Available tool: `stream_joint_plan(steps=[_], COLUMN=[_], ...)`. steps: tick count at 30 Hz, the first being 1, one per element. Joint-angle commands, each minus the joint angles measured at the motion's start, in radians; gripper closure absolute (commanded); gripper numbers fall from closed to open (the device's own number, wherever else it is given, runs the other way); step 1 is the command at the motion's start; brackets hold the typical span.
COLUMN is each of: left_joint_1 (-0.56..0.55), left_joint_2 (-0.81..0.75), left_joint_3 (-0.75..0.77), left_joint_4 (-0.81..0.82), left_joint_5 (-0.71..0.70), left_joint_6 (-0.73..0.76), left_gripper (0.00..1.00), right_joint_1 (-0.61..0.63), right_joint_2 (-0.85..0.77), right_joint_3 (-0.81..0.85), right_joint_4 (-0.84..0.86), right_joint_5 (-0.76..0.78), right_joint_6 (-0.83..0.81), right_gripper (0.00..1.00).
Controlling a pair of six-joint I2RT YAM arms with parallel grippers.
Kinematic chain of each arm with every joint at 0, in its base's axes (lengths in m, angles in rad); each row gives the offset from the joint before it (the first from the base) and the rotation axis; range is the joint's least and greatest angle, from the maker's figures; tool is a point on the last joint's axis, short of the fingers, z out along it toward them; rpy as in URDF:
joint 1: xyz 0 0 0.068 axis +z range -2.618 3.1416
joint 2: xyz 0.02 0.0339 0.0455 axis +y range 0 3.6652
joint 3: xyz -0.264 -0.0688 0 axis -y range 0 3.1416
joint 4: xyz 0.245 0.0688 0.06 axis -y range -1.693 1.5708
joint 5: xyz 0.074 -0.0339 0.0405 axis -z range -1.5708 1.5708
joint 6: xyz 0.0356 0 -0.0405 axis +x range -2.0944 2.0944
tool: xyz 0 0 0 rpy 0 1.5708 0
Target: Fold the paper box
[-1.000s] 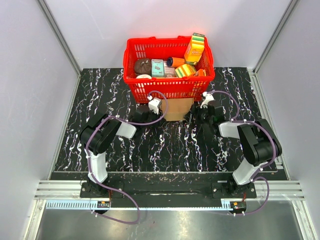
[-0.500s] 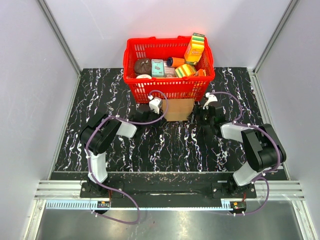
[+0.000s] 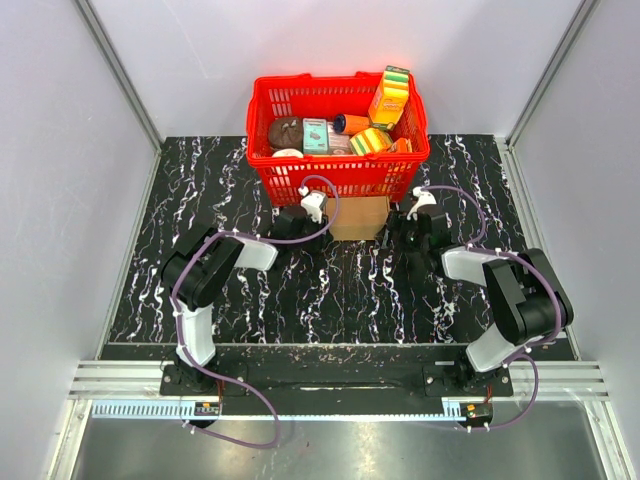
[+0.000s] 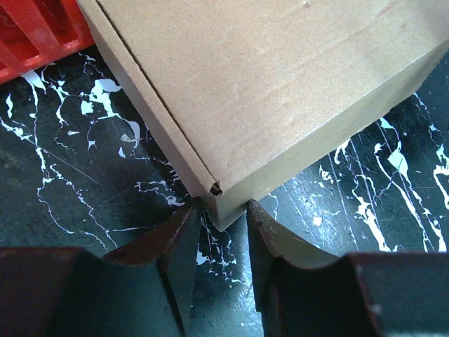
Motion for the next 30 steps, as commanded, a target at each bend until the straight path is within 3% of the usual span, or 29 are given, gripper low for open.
stream_joint_plan(steps=[1, 12, 20, 25, 26, 29, 30], left_joint_1=[0.004, 0.003, 0.004, 0.014, 0.018, 0.053, 0.061], left_joint_2=[0.011, -0.090, -0.173, -0.271, -0.291, -0.347, -0.351], left_joint_3=[0.037, -0.043, -0.090, -0.135, -0.145, -0.181, -0.190], left_joint_4=[-0.035, 0.014, -0.022, -0.061, -0.064, -0.043, -0.032], left_joint_5=[-0.107, -0.011, 0.006, -0.007, -0.008, 0.048, 0.095], left_joint_6=[-0.026, -0.032, -0.045, -0.077, -0.101, -0.167, -0.186], left_gripper=[0.62, 0.53, 0.35, 0.34, 0.35, 0.58, 0.87], right_joint_1=[0.008, 0.009, 0.008, 0.008, 0.008, 0.009, 0.008], right_joint_2=[-0.051, -0.065, -0.069, -0.115, -0.126, -0.146, -0.140], right_joint_3=[-0.013, -0.051, -0.060, -0.074, -0.079, -0.091, -0.091], right_joint_4=[0.030, 0.066, 0.068, 0.062, 0.063, 0.070, 0.079], right_joint_5=[-0.012, -0.030, -0.039, -0.032, -0.027, -0.010, -0.013], right_joint_6=[0.017, 0.042, 0.048, 0.063, 0.068, 0.111, 0.135], right_gripper=[0.19, 0.22, 0.22, 0.22, 0.24, 0.36, 0.41])
